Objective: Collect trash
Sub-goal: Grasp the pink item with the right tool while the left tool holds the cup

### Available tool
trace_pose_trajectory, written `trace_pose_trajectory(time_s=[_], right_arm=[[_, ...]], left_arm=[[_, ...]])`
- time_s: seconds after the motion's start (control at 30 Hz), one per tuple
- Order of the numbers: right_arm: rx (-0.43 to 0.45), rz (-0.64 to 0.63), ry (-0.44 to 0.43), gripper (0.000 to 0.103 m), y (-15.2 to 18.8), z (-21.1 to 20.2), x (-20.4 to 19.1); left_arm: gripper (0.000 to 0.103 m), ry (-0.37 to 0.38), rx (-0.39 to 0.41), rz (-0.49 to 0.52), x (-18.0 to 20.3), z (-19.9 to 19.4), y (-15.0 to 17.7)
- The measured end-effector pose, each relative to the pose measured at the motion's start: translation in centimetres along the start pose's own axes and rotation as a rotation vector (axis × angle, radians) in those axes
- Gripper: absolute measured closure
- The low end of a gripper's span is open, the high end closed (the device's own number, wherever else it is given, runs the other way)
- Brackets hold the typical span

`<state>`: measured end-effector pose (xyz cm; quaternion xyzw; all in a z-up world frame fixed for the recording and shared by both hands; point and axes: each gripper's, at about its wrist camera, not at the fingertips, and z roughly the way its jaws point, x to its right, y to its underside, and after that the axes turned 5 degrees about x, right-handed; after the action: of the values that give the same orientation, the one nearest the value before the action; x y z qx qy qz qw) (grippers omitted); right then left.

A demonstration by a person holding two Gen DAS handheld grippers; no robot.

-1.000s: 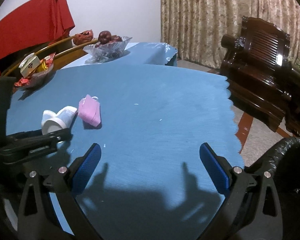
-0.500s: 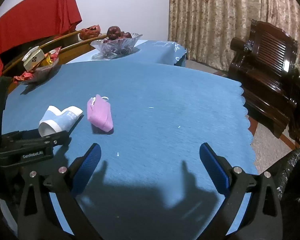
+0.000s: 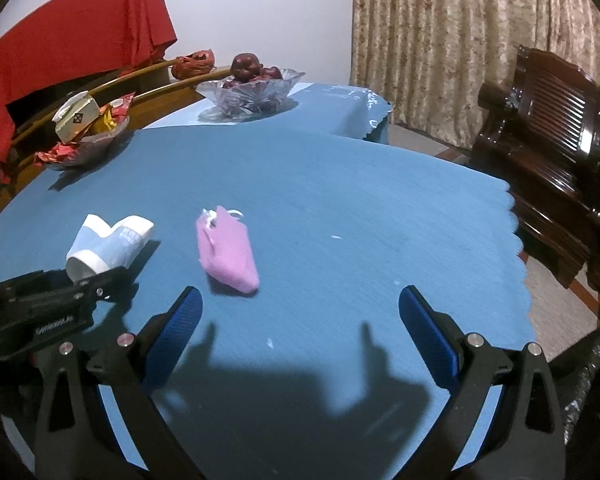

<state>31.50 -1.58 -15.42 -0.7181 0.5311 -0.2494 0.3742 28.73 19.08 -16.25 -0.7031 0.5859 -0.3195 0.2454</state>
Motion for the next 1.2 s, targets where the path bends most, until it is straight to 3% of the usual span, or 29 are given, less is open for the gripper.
trace_pose_trajectory(time_s=[0.17, 0.37, 0.57, 0.63, 0.73, 0.83, 1.2], right_arm=[[-0.012, 0.012, -0.018, 0.007, -0.8, 1.7, -1.1], [-0.065, -0.022, -0.022, 0.022, -1.1, 4.0, -2.7], [-0.131, -0.057, -0.031, 0.05, -1.2, 5.7, -3.8], [-0.14, -0.061, -0.049, 0.071, -1.1, 5.9, -4.0], [-0.134, -0.049, -0.078, 0.084, -1.2, 5.6, -3.9], [-0.121, -0.033, -0.092, 0.089, -1.2, 4.9, -3.8], [-0.015, 0.035, -0.082, 0.089, -1.9, -2.1, -1.9]], left_arm=[[0.052, -0.028, 0.019, 0.008, -1.1, -0.5, -0.3], [0.052, -0.046, 0.027, 0.019, -2.1, -0.5, -0.5], [0.052, -0.052, 0.033, 0.015, -2.8, -0.7, -0.5], [0.052, -0.051, 0.033, 0.016, -2.9, -0.7, -0.6], [0.052, -0.046, 0.036, 0.023, -2.7, -0.9, -0.7], [0.052, -0.042, 0.042, 0.032, -2.3, -1.3, -0.7], [0.052, -0.001, 0.091, 0.096, 1.8, -5.1, -0.7]])
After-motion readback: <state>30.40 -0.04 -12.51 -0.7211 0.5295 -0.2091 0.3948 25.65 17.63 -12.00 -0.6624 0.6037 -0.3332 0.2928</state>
